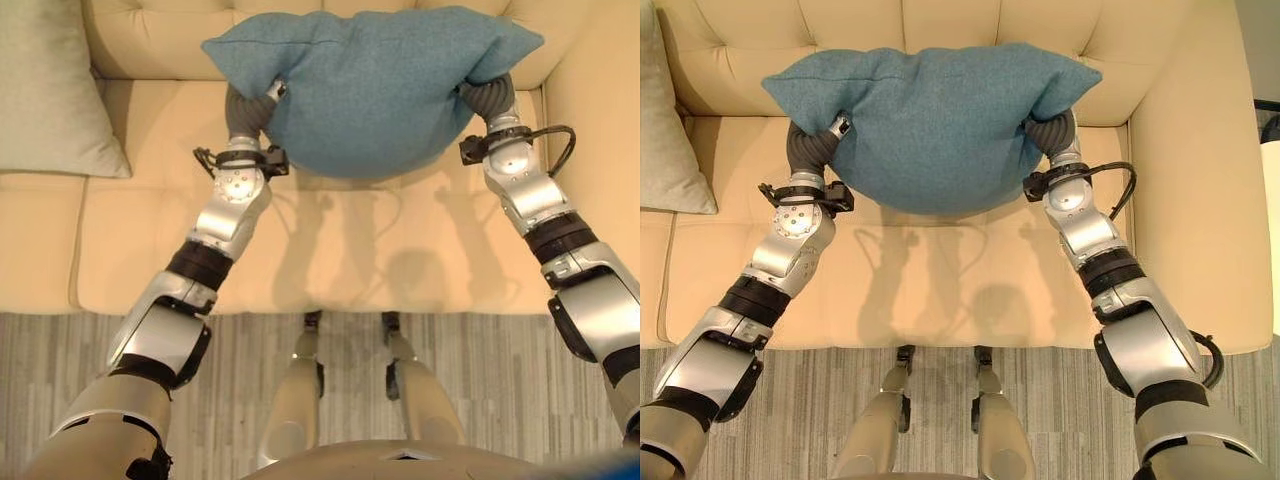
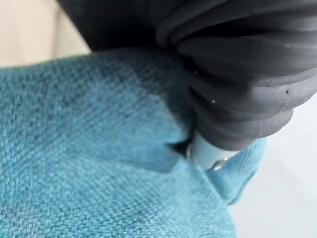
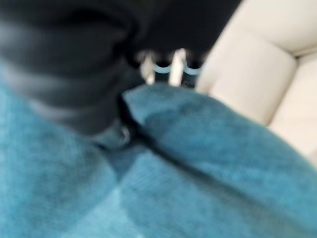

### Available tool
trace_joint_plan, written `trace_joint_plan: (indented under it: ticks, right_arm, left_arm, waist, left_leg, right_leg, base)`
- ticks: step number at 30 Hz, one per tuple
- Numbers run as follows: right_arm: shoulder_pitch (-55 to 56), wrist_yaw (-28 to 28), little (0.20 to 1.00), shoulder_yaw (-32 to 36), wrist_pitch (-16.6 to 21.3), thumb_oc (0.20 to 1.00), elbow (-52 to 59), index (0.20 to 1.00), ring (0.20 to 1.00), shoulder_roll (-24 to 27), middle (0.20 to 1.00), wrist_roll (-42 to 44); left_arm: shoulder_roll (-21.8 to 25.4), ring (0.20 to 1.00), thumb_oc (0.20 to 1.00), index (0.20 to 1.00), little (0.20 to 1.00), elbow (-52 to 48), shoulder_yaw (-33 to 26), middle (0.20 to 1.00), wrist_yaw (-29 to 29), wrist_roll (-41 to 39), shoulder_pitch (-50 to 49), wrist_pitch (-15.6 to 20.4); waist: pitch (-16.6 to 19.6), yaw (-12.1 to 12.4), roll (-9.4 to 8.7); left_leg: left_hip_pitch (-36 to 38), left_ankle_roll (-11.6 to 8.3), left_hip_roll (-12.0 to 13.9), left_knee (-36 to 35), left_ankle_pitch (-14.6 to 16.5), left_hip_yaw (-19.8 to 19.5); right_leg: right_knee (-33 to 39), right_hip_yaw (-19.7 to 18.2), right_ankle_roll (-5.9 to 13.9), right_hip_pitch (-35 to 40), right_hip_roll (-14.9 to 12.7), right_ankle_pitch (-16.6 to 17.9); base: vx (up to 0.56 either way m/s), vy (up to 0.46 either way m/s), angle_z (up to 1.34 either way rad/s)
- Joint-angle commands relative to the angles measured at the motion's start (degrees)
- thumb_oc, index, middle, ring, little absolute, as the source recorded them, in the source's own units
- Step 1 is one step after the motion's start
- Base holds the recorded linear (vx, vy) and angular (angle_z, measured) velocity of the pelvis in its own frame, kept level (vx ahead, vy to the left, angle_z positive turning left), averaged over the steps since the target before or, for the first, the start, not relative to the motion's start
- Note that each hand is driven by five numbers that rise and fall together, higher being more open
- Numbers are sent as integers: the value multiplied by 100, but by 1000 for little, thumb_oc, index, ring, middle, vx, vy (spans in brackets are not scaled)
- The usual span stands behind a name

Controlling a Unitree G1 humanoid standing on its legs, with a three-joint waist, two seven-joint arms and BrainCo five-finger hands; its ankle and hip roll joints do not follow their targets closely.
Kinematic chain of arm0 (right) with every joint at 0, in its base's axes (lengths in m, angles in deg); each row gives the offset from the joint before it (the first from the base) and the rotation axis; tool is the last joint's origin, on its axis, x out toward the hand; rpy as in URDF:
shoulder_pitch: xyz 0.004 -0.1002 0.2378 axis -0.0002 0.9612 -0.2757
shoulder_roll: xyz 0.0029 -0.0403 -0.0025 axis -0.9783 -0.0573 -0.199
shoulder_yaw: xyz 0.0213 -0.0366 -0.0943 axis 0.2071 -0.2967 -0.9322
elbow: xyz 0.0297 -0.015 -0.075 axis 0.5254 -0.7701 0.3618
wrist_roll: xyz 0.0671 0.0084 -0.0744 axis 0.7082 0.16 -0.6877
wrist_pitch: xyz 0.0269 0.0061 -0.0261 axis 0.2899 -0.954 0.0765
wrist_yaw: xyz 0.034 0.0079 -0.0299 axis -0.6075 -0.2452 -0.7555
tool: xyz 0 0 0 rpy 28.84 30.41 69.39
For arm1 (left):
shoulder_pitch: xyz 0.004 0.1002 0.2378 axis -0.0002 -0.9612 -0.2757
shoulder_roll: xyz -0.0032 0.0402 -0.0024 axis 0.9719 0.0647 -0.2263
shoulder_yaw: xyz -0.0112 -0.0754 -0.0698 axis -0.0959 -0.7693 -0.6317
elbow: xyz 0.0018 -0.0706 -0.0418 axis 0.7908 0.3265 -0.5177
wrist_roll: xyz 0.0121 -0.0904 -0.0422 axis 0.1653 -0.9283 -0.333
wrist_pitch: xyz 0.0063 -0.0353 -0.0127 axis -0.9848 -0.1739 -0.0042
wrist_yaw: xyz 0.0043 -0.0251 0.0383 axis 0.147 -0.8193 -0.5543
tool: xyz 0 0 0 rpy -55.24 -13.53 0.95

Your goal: Pick up all the scattered cushions and arrange them neatly on the sofa.

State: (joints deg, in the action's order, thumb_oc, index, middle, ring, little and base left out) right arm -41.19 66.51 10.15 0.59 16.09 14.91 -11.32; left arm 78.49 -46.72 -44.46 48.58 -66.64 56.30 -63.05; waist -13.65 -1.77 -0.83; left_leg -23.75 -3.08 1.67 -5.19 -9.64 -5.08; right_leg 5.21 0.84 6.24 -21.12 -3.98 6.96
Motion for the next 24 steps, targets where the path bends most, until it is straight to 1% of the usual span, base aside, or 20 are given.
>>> trace_joint_plan:
  ticks: [1, 4, 8, 14, 17, 19, 21, 24]
  right_arm:
    - [-143, -48, 200, 155, 439, 200, 371, 200, 200, -99, 200, -253]
    - [16, -76, 200, 286, 474, 200, 528, 200, 200, -118, 200, -211]
    - [299, -117, 200, 430, 452, 200, 780, 200, 200, -218, 200, -180]
    - [341, -105, 200, 406, 399, 200, 648, 200, 200, -302, 200, -214]
    - [240, -91, 200, 306, 360, 200, 339, 200, 200, -300, 200, -219]
    - [1, -86, 200, 145, 312, 200, -59, 200, 200, -284, 200, -169]
    - [-97, -66, 200, 106, 303, 200, -181, 200, 200, -274, 200, -146]
    - [-546, -8, 200, -137, 227, 200, -687, 200, 200, -192, 200, -156]
  left_arm:
    - [-61, 200, 200, 200, 200, -487, -35, 200, 206, 294, 487, 570]
    - [-24, 200, 200, 200, 200, -597, -62, 200, 210, 393, 431, 548]
    - [-114, 200, 200, 200, 200, -730, -132, 200, 231, 359, 200, 474]
    - [-220, 200, 200, 200, 200, -609, -122, 200, 193, 362, 112, 403]
    - [-187, 200, 200, 200, 200, -341, -74, 200, 188, 393, 147, 374]
    - [-93, 200, 200, 200, 200, 178, 11, 200, 140, 426, 315, 324]
    - [-83, 200, 200, 200, 200, 300, 19, 200, 122, 382, 386, 340]
    - [94, 200, 200, 200, 200, 1050, 105, 200, 22, 339, 772, 320]
  waist:
    - [266, 118, -121]
    - [299, 104, -112]
    - [308, 95, -107]
    - [211, 114, -111]
    - [154, 129, -125]
    - [138, 145, -150]
    - [139, 147, -158]
    - [162, 156, -203]
  left_leg:
    - [513, -425, 10, 19, 294, 135]
    - [548, -430, 28, 19, 311, 157]
    - [605, -425, 51, 19, 321, 158]
    - [596, -424, 51, 19, 296, 141]
    - [531, -430, 37, 19, 260, 134]
    - [423, -439, 31, 19, 211, 127]
    - [388, -445, 35, 19, 195, 120]
    - [212, -465, 44, 19, 139, 98]
  right_leg:
    - [-21, 33, 362, 212, -74, -81]
    - [-21, 49, 377, 243, -81, -89]
    - [-21, 99, 361, 301, -72, -115]
    - [-21, 136, 330, 314, -91, -101]
    - [-21, 144, 326, 250, -89, -60]
    - [-21, 162, 316, 143, -89, -4]
    - [-21, 171, 315, 108, -87, 11]
    - [-21, 178, 328, -78, -67, 70]
  base:
    - [0, 0, 0]
    - [0, 0, 0]
    - [-6, -2, 1]
    - [-12, 1, 1]
    - [-47, -9, 6]
    - [-42, -13, 7]
    - [-10, -10, 4]
    - [-4, -4, 1]
